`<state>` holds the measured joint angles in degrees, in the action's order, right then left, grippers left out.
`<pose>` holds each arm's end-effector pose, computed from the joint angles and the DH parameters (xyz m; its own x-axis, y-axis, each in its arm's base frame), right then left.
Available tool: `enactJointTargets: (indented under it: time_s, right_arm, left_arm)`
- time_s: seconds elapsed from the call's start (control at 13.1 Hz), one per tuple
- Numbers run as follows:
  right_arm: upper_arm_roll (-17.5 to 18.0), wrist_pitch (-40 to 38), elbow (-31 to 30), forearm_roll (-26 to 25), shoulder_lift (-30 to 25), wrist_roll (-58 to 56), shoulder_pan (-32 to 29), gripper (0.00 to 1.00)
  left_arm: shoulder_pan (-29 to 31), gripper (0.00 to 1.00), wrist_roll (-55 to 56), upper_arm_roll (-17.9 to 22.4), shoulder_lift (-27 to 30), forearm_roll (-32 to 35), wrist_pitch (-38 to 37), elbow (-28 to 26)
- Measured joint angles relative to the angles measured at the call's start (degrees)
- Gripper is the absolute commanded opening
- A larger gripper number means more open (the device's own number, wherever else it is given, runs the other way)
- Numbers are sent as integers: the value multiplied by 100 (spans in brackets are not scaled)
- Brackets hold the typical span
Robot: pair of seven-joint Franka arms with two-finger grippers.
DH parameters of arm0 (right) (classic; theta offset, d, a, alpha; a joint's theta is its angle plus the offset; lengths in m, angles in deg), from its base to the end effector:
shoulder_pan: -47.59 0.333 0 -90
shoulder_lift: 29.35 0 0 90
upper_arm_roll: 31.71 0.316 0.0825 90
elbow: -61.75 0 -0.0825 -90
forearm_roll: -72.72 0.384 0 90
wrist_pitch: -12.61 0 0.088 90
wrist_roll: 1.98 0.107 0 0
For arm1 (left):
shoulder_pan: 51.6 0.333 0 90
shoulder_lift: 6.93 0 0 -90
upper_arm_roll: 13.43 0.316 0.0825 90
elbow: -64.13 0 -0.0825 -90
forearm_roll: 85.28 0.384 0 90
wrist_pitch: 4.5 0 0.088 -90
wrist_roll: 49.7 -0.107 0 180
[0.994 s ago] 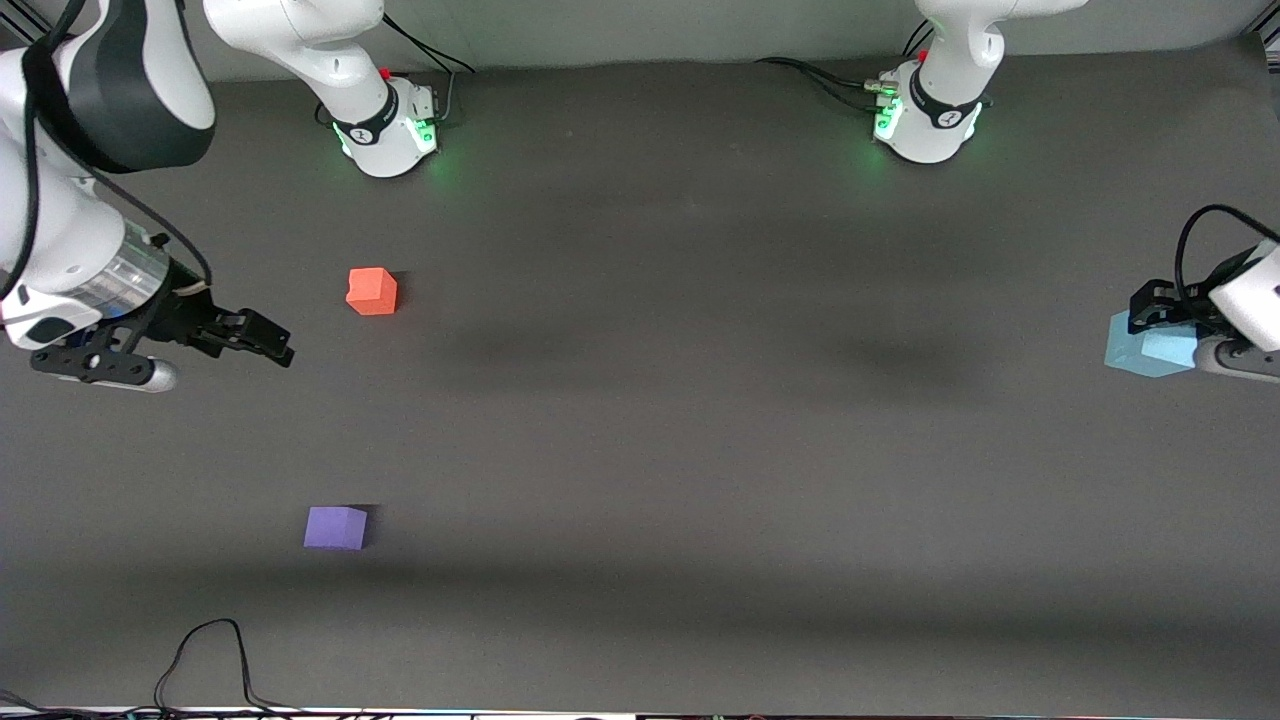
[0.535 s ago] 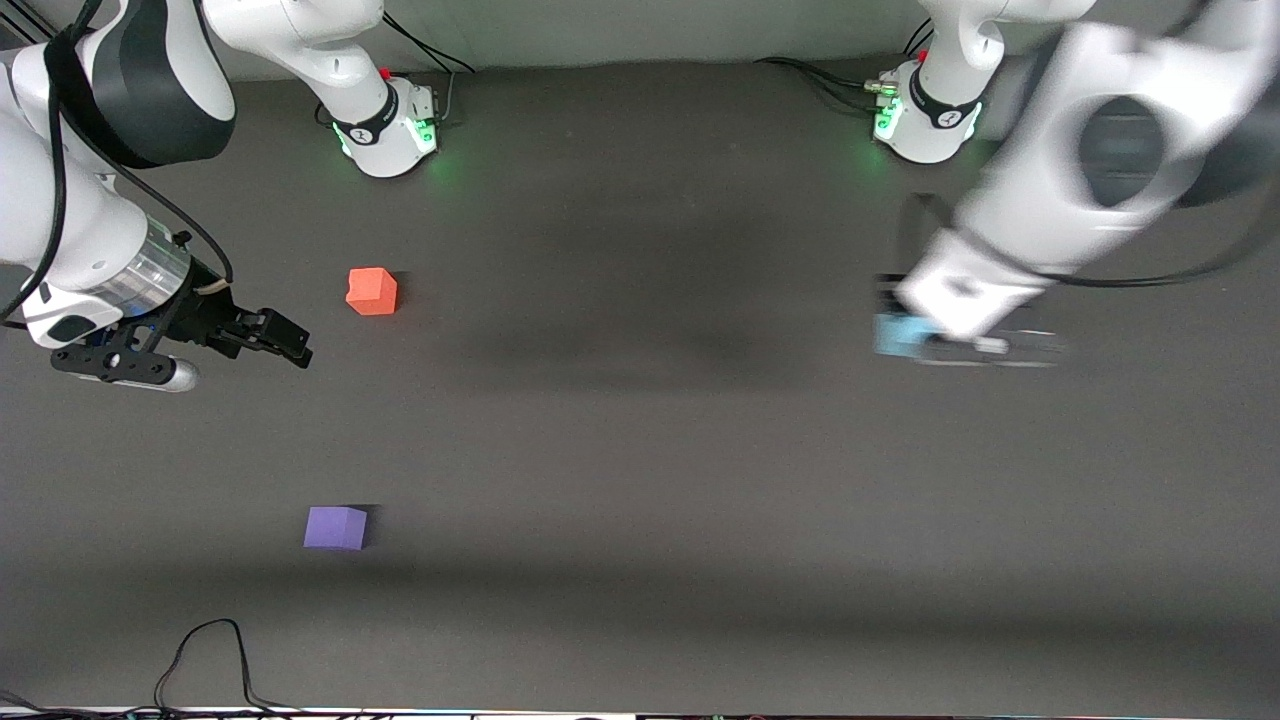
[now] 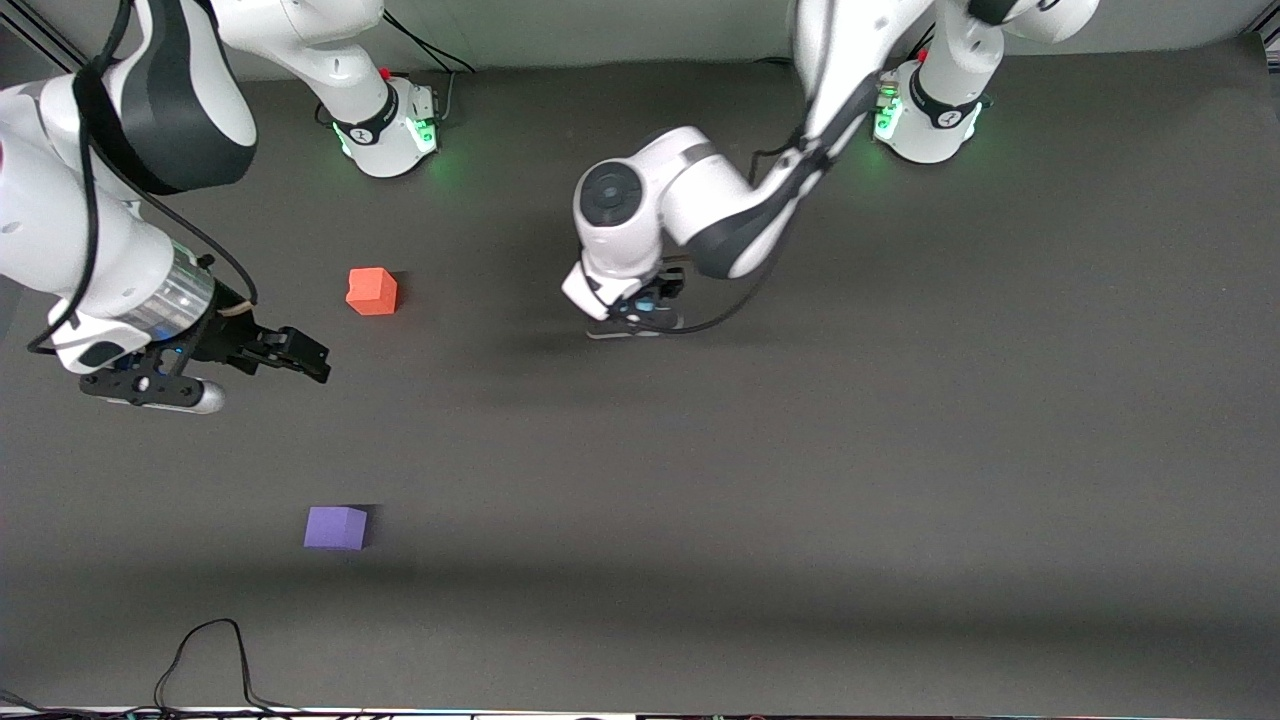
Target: Place blue block between orange and purple blocks
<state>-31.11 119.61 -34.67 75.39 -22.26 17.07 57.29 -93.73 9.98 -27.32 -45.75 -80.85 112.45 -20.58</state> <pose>0.5975 0.1119 0.5256 0.9853 -0.1655 0.0420 -0.1627 -0.9846 -0.0638 0.4202 -0.5651 0.2781 0.9899 0.0717 -0.1220 0.0675 -0.9970 -0.0387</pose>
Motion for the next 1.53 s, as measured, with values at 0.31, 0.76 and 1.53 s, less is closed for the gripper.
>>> enactJointTargets:
  time_s: [0.31,0.76,1.53]
  right_arm:
    - [90,10,225,0,350,14,2,100]
    - [667,251,295,2,672,793,19,100]
    - [2254,1297,192,-1453,1968,3246,824,100]
  left_arm:
    - [-218,84,293,14,-666,259,248,157]
    - [35,100,110,108,-383,358,-536,712]
    - [3567,100,-4378,214,2409,-280,-3719,924]
